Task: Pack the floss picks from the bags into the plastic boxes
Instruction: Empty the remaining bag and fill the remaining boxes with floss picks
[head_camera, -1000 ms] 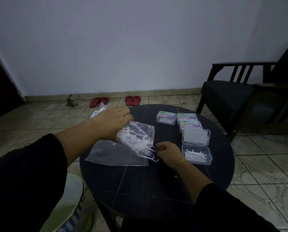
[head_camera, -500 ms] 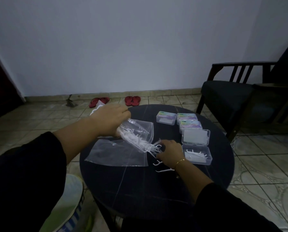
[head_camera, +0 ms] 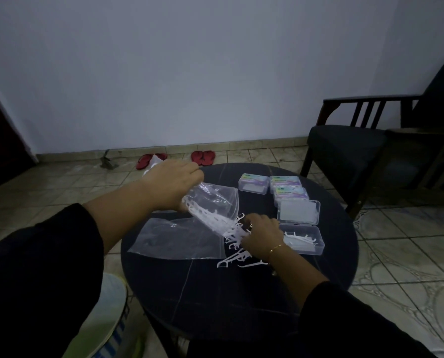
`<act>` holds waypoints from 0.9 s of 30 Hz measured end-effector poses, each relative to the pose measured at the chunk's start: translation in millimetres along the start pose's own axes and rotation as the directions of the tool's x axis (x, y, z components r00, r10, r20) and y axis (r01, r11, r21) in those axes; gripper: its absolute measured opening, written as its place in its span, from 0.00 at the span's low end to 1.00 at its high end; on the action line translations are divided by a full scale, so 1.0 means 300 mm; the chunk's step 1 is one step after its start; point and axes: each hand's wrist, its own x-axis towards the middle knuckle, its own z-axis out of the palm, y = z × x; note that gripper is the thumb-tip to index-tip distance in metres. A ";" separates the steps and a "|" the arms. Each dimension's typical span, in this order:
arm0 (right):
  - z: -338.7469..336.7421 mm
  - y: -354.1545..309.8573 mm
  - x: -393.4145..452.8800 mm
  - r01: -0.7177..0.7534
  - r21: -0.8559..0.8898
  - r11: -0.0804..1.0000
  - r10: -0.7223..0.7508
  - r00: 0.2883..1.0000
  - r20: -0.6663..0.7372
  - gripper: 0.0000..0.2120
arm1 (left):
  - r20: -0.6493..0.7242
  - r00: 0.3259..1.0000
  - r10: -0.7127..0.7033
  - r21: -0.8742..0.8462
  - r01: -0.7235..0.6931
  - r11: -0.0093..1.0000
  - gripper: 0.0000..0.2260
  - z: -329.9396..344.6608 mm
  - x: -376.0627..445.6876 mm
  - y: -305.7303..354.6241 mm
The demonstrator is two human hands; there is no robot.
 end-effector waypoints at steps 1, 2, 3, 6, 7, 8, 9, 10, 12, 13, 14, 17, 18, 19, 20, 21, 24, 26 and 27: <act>-0.006 -0.005 -0.008 0.028 0.009 1.000 -0.028 0.999 0.043 0.32 | -0.001 1.000 0.003 0.002 -0.003 1.000 0.25 -0.001 0.002 0.002; -0.007 -0.013 -0.012 0.066 0.009 0.998 -0.066 0.995 0.070 0.38 | -0.006 1.000 0.009 0.002 -0.009 1.000 0.25 -0.002 0.006 0.005; -0.008 -0.022 -0.018 0.096 0.005 0.995 -0.096 0.992 0.084 0.41 | -0.012 1.000 0.015 -0.001 -0.015 1.000 0.25 -0.001 0.010 0.008; -0.002 -0.034 -0.015 0.116 0.004 0.993 -0.116 0.991 0.068 0.33 | -0.032 0.999 0.025 -0.020 -0.025 0.999 0.24 -0.001 0.022 0.017; -0.003 -0.037 -0.015 0.117 -0.003 0.993 -0.117 0.991 0.060 0.25 | -0.043 0.999 0.026 -0.030 -0.027 0.999 0.23 -0.002 0.025 0.018; -0.004 -0.038 -0.014 0.117 -0.009 0.993 -0.117 0.992 0.046 0.18 | -0.048 0.999 0.025 -0.035 -0.027 0.999 0.23 -0.003 0.026 0.019; -0.006 -0.039 -0.016 0.107 -0.009 0.994 -0.106 0.994 0.031 0.12 | -0.051 0.998 0.023 -0.035 -0.025 0.999 0.22 -0.004 0.028 0.019; -0.009 -0.036 -0.017 0.084 -0.010 0.996 -0.084 0.996 0.015 0.10 | -0.041 0.999 0.017 -0.037 -0.019 0.999 0.21 -0.006 0.028 0.018; -0.011 -0.020 -0.012 0.028 -0.064 0.998 -0.029 0.999 -0.016 0.08 | -0.017 1.000 0.006 -0.048 -0.007 0.999 0.21 -0.011 0.029 0.015; -0.013 -0.011 -0.010 0.007 -0.103 0.995 -0.009 1.000 -0.025 0.11 | -0.016 1.000 0.004 -0.047 -0.005 0.999 0.21 -0.014 0.030 0.013; -0.012 -0.001 -0.009 -0.014 -0.126 0.992 0.012 1.000 -0.018 0.17 | -0.015 1.000 0.003 -0.043 -0.003 0.999 0.21 -0.020 0.032 0.012; -0.011 0.004 -0.015 0.016 -0.077 0.997 -0.017 1.000 -0.004 0.35 | -0.017 1.000 0.019 -0.046 -0.020 0.999 0.20 -0.037 0.042 0.015; -0.012 -0.003 -0.017 0.039 -0.058 0.998 -0.040 0.999 -0.011 0.36 | -0.022 0.999 0.034 -0.055 -0.035 0.998 0.20 -0.042 0.047 0.020; -0.012 -0.010 -0.017 0.059 -0.041 0.997 -0.060 0.998 -0.025 0.35 | -0.030 0.998 0.053 -0.063 -0.055 0.996 0.21 -0.046 0.050 0.025; -0.013 -0.017 -0.016 0.067 -0.025 0.997 -0.068 0.997 -0.043 0.32 | -0.034 0.997 0.069 -0.071 -0.071 0.995 0.21 -0.051 0.052 0.031; -0.015 -0.021 -0.015 0.066 -0.008 0.998 -0.066 0.996 -0.059 0.28 | -0.036 0.996 0.082 -0.073 -0.084 0.994 0.22 -0.053 0.053 0.035; -0.019 -0.017 -0.011 0.030 -0.003 1.000 -0.030 0.998 -0.050 0.18 | -0.014 0.995 0.102 -0.058 -0.102 0.993 0.23 -0.056 0.052 0.042; -0.024 -0.007 -0.010 0.004 -0.049 0.999 -0.006 0.999 -0.040 0.12 | 0.013 0.994 0.107 -0.041 -0.107 0.993 0.24 -0.055 0.048 0.036; -0.028 -0.001 -0.009 -0.015 -0.068 0.998 0.012 0.999 -0.046 0.11 | 0.027 0.994 0.105 -0.036 -0.104 0.994 0.24 -0.056 0.046 0.033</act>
